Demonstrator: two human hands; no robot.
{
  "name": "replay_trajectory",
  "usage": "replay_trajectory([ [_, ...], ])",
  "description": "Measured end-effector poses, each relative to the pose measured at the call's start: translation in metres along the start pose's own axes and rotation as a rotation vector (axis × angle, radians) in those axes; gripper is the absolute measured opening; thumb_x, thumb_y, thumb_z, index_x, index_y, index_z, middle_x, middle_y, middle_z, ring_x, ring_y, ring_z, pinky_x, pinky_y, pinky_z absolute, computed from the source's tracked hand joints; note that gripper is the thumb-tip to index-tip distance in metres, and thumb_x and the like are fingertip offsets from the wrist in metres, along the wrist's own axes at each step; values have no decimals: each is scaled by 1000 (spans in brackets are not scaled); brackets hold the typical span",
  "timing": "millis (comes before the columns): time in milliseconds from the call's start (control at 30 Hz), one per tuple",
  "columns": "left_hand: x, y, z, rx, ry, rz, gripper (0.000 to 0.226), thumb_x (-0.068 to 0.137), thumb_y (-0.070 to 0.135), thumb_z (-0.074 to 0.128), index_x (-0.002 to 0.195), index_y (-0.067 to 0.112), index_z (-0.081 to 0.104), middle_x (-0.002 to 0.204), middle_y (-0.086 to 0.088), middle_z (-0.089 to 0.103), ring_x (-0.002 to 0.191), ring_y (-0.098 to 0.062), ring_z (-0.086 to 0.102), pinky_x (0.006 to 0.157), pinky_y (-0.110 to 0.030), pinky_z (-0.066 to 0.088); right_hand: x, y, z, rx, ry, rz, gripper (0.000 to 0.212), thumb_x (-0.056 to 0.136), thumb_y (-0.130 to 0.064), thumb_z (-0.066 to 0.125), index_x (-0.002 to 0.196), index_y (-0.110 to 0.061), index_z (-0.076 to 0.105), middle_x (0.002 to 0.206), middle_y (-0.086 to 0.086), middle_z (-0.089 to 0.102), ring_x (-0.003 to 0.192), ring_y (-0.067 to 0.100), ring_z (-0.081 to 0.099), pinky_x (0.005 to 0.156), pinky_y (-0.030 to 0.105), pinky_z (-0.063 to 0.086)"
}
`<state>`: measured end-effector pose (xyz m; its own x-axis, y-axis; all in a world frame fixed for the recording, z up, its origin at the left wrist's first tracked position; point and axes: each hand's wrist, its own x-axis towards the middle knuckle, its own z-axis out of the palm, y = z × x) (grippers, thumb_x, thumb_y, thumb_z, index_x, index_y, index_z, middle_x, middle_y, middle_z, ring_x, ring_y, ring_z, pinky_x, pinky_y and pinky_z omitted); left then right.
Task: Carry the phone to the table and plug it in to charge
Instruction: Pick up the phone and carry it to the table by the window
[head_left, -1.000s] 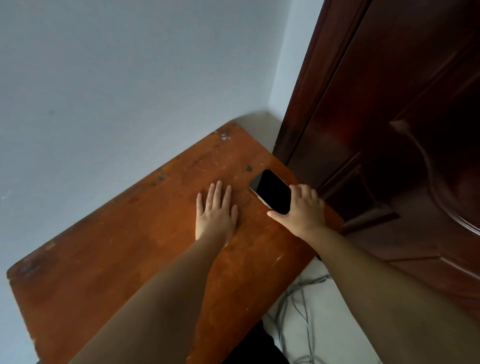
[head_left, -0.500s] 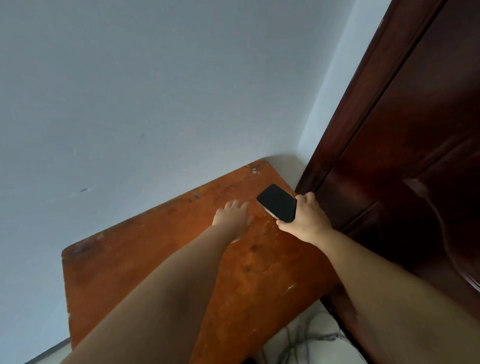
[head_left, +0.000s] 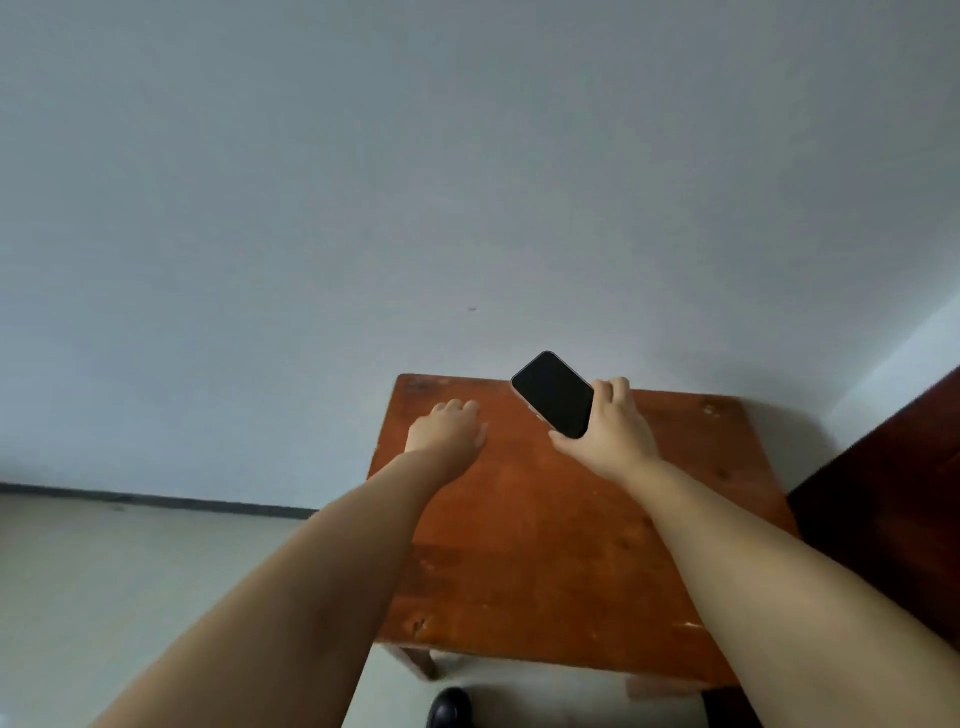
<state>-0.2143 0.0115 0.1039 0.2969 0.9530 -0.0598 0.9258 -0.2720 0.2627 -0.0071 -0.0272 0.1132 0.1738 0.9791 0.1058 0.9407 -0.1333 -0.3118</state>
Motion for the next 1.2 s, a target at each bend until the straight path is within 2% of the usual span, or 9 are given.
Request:
replay_trajectory([
  [333,-171,-185,-58,11,139,-506,37,96,35,34,123,14,47,119,-9,57,108,-26,53,79,-39,46,-32,-217,55,67,-158,-535,80,66,-59,68,119,-8,38,114,11,42,91,25,55,62,27,48],
  [467,-255,-244,-78,-9,195,-668,34,96,34,35,119,13,49,117,-10,57,104,-27,54,78,-41,49,-72,-308,77,64,-198,-689,77,66,-61,68,114,-8,40,110,10,43,79,18,46,62,28,45],
  [567,-318,-283,-86,11,243,-742,35,96,35,36,119,13,50,118,-11,58,105,-29,55,77,-41,47,-110,-371,92,77,-225,-759,76,66,-60,68,113,-7,41,110,10,42,78,20,45,65,31,48],
  [767,-444,-372,-106,41,259,-859,35,95,36,36,118,14,51,117,-9,60,106,-29,54,76,-38,46,-200,-501,127,97,-276,-919,75,67,-60,66,113,-7,41,112,10,42,78,19,42,66,30,44],
  [933,-537,-441,-120,20,272,-1012,35,95,35,36,117,13,51,118,-10,59,106,-30,53,79,-38,47,-265,-594,149,82,-312,-1095,72,66,-59,67,110,-8,41,109,10,42,73,19,42,61,28,40],
  [1200,-611,-552,-131,-54,333,-1186,33,95,34,37,114,11,52,117,-11,59,104,-31,53,77,-37,44,-314,-745,195,45,-364,-1298,74,67,-58,67,114,-7,41,113,10,42,82,21,45,67,29,43],
])
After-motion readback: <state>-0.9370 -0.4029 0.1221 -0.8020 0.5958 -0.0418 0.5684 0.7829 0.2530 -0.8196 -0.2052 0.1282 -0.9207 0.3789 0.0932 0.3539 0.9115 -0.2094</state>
